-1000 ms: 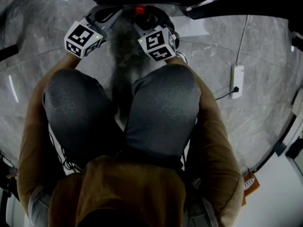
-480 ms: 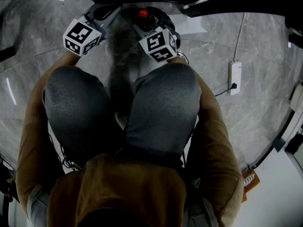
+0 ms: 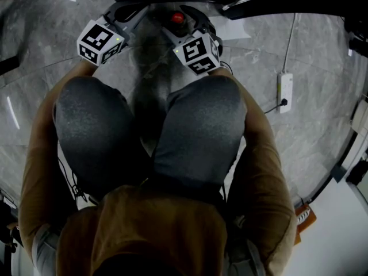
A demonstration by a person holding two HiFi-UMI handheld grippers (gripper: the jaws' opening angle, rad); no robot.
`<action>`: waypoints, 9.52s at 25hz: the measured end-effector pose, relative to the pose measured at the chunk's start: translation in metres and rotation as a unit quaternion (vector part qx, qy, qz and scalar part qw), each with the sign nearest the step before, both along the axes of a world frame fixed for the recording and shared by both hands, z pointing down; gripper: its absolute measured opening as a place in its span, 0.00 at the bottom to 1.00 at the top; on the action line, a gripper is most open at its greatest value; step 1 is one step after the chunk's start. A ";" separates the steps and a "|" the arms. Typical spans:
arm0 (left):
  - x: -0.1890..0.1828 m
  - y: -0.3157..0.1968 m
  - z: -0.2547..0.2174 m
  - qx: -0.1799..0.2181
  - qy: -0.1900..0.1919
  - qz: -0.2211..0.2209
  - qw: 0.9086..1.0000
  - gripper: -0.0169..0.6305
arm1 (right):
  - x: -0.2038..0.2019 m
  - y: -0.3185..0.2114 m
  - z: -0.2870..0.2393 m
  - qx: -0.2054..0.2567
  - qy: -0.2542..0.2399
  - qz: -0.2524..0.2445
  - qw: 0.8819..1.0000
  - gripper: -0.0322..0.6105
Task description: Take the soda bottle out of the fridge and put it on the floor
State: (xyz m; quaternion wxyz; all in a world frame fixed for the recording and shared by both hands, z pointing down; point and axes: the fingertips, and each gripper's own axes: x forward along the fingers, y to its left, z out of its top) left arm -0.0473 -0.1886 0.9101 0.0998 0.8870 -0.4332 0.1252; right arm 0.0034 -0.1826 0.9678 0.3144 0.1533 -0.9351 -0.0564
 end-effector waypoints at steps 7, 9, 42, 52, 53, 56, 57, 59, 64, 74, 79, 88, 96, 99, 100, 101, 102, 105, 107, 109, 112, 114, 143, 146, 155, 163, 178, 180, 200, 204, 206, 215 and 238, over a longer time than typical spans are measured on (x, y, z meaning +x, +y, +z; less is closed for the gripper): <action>0.000 -0.003 -0.008 0.009 0.002 0.008 1.000 0.02 | 0.000 -0.005 -0.018 0.009 -0.011 0.004 1.000 0.50; 0.001 -0.005 -0.010 0.013 0.002 0.011 1.000 0.02 | -0.001 -0.006 -0.023 0.013 -0.015 0.003 1.000 0.50; -0.015 -0.017 -0.043 0.045 -0.022 0.032 0.998 0.02 | -0.025 -0.038 -0.092 0.002 -0.084 0.063 0.994 0.31; -0.001 -0.009 -0.076 0.063 -0.002 0.061 0.996 0.02 | -0.028 -0.056 -0.126 0.059 -0.077 0.079 0.992 0.06; 0.001 -0.010 -0.082 0.072 0.003 0.065 0.995 0.02 | -0.030 -0.058 -0.126 0.060 -0.075 0.082 0.992 0.06; 0.004 -0.011 -0.095 0.079 0.017 0.066 0.995 0.02 | -0.035 -0.061 -0.127 0.058 -0.071 0.086 0.992 0.05; 0.004 -0.013 -0.100 0.081 0.021 0.065 0.994 0.02 | -0.036 -0.061 -0.129 0.059 -0.067 0.084 0.992 0.05; 0.004 -0.018 -0.108 0.088 0.019 0.064 0.994 0.02 | -0.036 -0.063 -0.137 0.059 -0.061 0.083 0.993 0.05; 0.001 -0.007 -0.140 0.085 0.013 0.064 0.994 0.02 | -0.037 -0.051 -0.178 0.040 -0.047 0.092 0.994 0.05; 0.022 0.018 -0.206 0.065 0.012 0.069 0.995 0.02 | -0.034 -0.034 -0.255 0.020 -0.049 0.109 0.993 0.05; -0.004 0.025 -0.268 0.063 0.002 0.014 0.998 0.02 | -0.039 -0.010 -0.300 -0.009 -0.047 0.110 0.993 0.05; -0.021 0.052 -0.375 0.055 0.013 -0.035 0.998 0.02 | -0.036 0.025 -0.387 -0.036 -0.035 0.126 0.991 0.05; -0.035 0.072 -0.392 0.029 0.036 -0.082 0.996 0.02 | -0.041 0.041 -0.419 -0.037 -0.027 0.113 0.992 0.05; -0.030 0.083 -0.430 0.020 0.034 -0.090 0.995 0.02 | -0.030 0.046 -0.471 -0.029 -0.026 0.115 0.993 0.05; -0.028 0.085 -0.447 0.017 0.031 -0.088 0.995 0.02 | -0.025 0.045 -0.491 -0.027 -0.026 0.119 0.992 0.05; -0.026 0.086 -0.461 0.012 0.029 -0.086 0.996 0.02 | -0.019 0.044 -0.510 -0.027 -0.025 0.125 0.992 0.05; -0.023 0.088 -0.473 0.006 0.028 -0.082 0.996 0.02 | -0.011 0.043 -0.526 -0.028 -0.023 0.131 0.991 0.05; -0.014 0.080 -0.503 0.001 0.015 -0.063 0.998 0.02 | 0.009 0.034 -0.564 -0.021 -0.020 0.137 0.990 0.05; -0.002 0.067 -0.534 0.024 0.001 -0.053 0.998 0.02 | 0.024 0.027 -0.593 -0.003 -0.023 0.131 0.991 0.05; 0.021 0.069 -0.566 0.031 -0.001 -0.045 0.999 0.02 | 0.048 0.037 -0.618 0.000 -0.020 0.136 0.991 0.05; 0.034 0.071 -0.601 0.034 0.002 -0.036 0.999 0.02 | 0.070 0.046 -0.642 -0.006 -0.024 0.162 0.987 0.05; 0.034 0.066 -0.622 0.037 -0.001 -0.036 0.999 0.02 | 0.074 0.043 -0.660 -0.004 -0.032 0.176 0.984 0.05; 0.044 0.106 -0.861 0.099 0.033 -0.076 0.992 0.02 | 0.105 0.064 -0.928 0.057 -0.119 0.219 0.967 0.05; 0.037 0.109 -0.888 0.109 0.039 -0.083 0.990 0.02 | 0.102 0.073 -0.952 0.060 -0.127 0.216 0.966 0.05; 0.029 0.142 -0.970 0.164 0.035 -0.084 0.982 0.02 | 0.102 0.106 -1.011 0.077 -0.161 0.207 0.962 0.05; 0.020 0.124 -0.998 0.199 0.035 -0.075 0.976 0.02 | 0.104 0.072 -1.027 0.092 -0.184 0.220 0.954 0.05; -0.031 0.151 -1.059 0.215 0.065 -0.138 0.965 0.02 | 0.145 0.079 -1.090 0.118 -0.237 0.248 0.932 0.05; -0.041 0.157 -1.070 0.221 0.073 -0.147 0.961 0.02 | 0.149 0.079 -1.097 0.122 -0.232 0.249 0.932 0.05; -0.074 0.189 -1.088 0.212 0.077 -0.188 0.956 0.02 | 0.169 0.090 -1.143 0.134 -0.269 0.254 0.919 0.05; -0.077 0.186 -1.093 0.217 0.090 -0.192 0.953 0.02 | 0.168 0.092 -1.148 0.131 -0.276 0.253 0.918 0.05; -0.075 0.182 -1.096 0.221 0.095 -0.193 0.951 0.02 | 0.164 0.093 -1.151 0.128 -0.278 0.250 0.919 0.05; -0.070 0.179 -1.103 0.224 0.100 -0.193 0.950 0.02 | 0.169 0.094 -1.177 0.159 -0.274 0.257 0.913 0.05; -0.050 0.177 -1.102 0.214 0.108 -0.161 0.957 0.02 | 0.220 0.120 -1.190 0.182 -0.286 0.321 0.884 0.05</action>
